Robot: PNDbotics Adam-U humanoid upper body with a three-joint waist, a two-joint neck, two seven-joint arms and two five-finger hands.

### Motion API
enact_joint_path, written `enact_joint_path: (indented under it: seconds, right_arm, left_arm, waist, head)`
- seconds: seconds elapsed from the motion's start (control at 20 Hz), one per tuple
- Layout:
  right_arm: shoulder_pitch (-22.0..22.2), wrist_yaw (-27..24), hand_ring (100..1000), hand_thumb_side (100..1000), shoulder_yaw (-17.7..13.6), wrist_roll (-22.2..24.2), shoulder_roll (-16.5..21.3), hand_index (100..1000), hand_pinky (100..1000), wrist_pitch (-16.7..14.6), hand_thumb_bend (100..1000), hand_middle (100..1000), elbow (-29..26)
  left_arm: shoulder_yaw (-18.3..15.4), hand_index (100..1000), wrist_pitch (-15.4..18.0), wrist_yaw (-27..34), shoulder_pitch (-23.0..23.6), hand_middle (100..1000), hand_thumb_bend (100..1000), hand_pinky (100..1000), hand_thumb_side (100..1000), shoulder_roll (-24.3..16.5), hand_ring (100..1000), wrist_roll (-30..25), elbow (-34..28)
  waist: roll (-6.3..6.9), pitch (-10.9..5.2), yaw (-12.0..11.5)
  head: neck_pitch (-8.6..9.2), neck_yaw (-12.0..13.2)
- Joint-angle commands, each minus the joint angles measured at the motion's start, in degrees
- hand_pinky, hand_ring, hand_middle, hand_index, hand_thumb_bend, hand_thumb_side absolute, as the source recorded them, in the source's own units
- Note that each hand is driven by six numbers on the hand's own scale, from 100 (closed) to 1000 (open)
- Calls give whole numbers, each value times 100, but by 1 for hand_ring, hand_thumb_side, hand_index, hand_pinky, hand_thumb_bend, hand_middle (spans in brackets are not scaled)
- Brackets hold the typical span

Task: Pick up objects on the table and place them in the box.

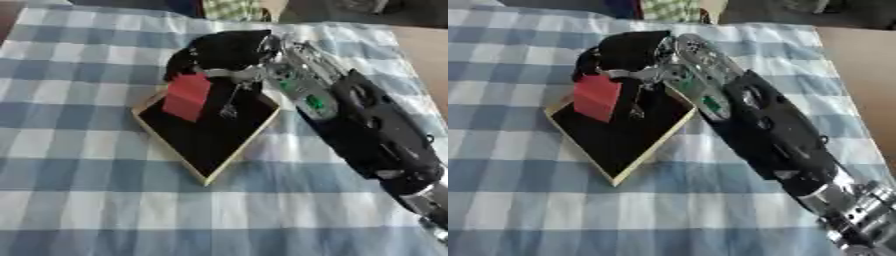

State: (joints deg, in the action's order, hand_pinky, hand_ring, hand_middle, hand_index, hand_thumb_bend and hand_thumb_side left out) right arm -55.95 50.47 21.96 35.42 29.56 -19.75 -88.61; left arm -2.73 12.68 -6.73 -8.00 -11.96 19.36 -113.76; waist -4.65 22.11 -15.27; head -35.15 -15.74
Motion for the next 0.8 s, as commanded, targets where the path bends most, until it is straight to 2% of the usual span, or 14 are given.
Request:
enact_joint_path:
  seconds: [0.05,0.25,0.45,0.65,0.8]
  right_arm:
    - [-82,-64,943,100,-222,-105,169,940,940,126,426,892,-324]
    - [-34,-105,935,100,-372,-135,244,935,937,220,423,886,-561]
    - [19,-233,935,100,-342,-35,286,934,934,192,417,885,-541]
    - [49,-376,948,100,-304,80,299,925,941,152,347,901,-513]
    - [54,-425,950,100,-335,62,301,877,941,208,371,910,-533]
  left_arm:
    - [-8,643,-19,-10,0,582,100,708,754,-23,611,-17,-83]
    - [-19,643,-21,-11,7,582,100,708,753,-26,611,3,-83]
    - [-11,642,-24,-9,0,582,100,708,755,-19,611,-5,-83]
    - [-11,642,-25,-12,-1,582,100,708,755,-17,611,-6,-83]
    - [-12,640,-28,-15,1,582,100,709,756,-15,611,-11,-83]
  waist:
    - [56,-140,5]
    - [59,-143,18]
    - [59,-136,20]
    - [58,-127,11]
    - [56,-121,6]
  head:
    - [79,15]
    - [82,24]
    - [90,25]
    - [94,20]
    - [100,28]
